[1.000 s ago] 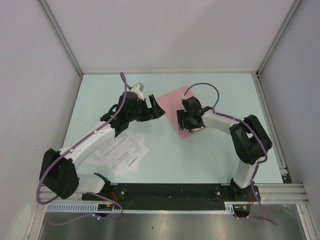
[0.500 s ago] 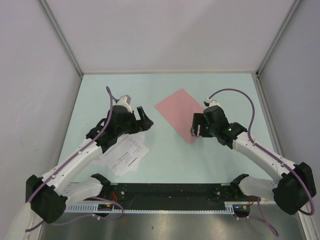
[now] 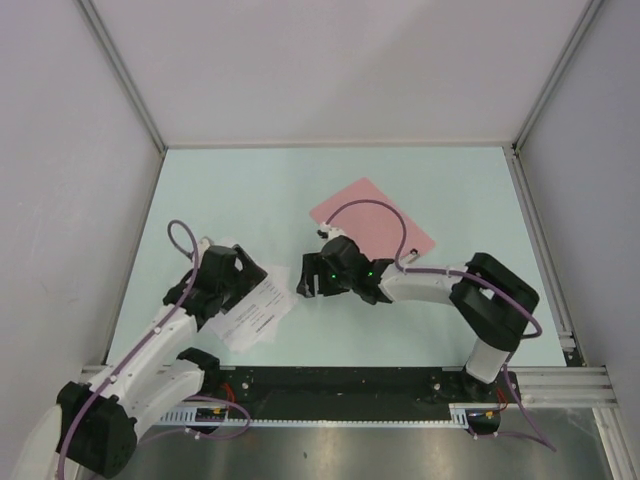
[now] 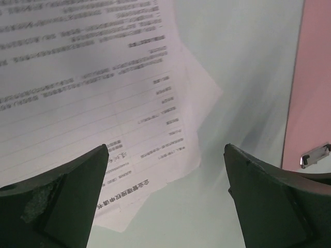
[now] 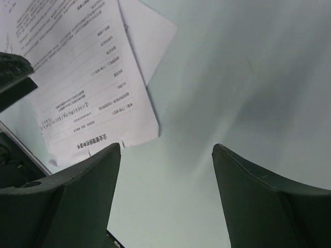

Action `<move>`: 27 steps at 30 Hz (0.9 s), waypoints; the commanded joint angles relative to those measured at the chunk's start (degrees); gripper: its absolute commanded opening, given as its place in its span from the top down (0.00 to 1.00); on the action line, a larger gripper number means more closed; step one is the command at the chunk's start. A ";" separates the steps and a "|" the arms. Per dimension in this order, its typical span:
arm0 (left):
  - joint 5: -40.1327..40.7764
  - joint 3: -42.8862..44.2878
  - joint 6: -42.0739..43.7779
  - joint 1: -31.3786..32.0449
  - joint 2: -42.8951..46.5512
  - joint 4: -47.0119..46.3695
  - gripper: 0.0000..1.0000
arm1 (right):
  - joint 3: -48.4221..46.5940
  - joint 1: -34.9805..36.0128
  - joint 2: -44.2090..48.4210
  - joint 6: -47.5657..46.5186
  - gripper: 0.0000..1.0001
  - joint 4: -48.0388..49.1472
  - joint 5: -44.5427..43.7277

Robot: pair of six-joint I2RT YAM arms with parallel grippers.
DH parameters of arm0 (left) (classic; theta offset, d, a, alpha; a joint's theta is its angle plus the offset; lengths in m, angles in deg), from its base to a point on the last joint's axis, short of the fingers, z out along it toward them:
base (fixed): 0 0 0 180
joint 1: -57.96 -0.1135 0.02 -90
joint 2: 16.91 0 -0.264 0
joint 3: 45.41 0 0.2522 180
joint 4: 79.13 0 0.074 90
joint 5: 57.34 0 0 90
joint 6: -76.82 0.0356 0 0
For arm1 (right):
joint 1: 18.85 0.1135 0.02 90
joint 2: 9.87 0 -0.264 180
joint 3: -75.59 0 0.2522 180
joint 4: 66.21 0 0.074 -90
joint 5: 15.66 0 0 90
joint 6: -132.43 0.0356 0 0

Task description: Put the files into the folder

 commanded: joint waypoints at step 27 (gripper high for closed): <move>5.03 -17.69 -20.95 -0.34 18.77 5.24 0.01 | -9.04 5.97 -14.39 8.12 0.34 12.51 12.65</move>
